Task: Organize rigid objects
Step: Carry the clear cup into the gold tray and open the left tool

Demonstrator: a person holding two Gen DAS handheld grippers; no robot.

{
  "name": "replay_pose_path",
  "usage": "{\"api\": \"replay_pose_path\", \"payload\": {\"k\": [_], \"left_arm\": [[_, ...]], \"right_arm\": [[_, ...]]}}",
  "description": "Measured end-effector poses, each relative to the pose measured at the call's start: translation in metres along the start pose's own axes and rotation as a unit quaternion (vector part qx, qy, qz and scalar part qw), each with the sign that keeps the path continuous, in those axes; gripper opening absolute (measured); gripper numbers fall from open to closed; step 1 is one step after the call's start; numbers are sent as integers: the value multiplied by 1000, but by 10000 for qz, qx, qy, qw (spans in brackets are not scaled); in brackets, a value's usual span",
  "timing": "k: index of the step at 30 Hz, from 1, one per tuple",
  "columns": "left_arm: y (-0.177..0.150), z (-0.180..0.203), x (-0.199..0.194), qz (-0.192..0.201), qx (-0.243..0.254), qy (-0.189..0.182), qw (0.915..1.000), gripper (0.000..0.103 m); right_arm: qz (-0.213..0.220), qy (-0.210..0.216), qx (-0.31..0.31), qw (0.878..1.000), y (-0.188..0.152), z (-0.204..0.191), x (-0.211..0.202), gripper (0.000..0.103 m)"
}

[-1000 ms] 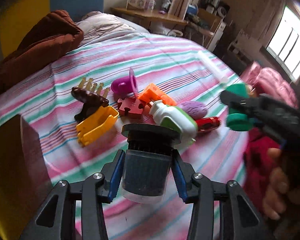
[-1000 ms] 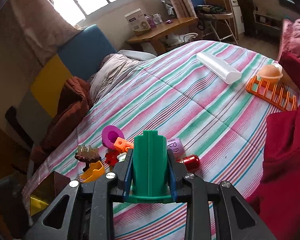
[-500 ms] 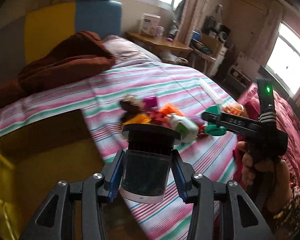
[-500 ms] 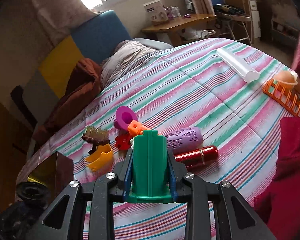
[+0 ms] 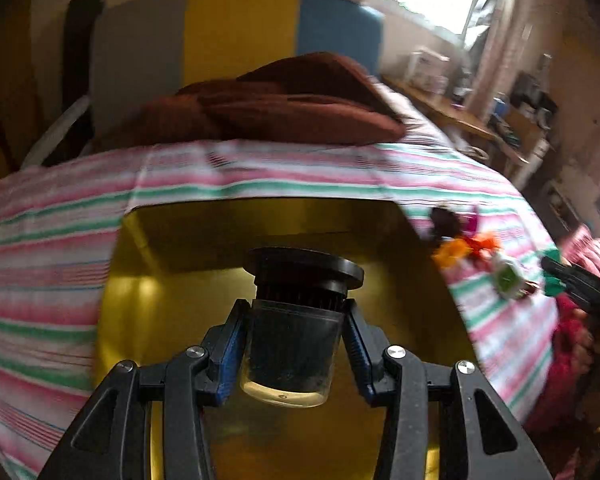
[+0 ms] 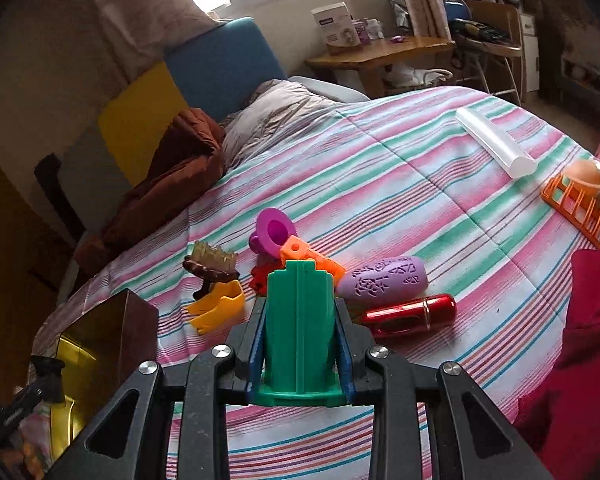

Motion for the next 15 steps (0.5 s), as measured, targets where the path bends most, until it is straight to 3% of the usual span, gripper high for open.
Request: {"api": "replay_pose_path", "payload": {"k": [5,15], "left_arm": [[6,-41,12,-123,-453,285,9985,46],[18,-65,37,-293,-479,731,9957,46]], "right_arm": [[132,41,-3,9999,3,-1,-4,31],[180,95,-90,9998,3,-5,-6,31]]}}
Point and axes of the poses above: each gripper's, at about its wrist camera, not at the fingertips, and x roughly the way its jaws point, z to its right, y to its top, the point moved 5 cm from there along x, roughly the way its jaws point, and after that the axes turned 6 degrees about -y, right-handed, at the moved point
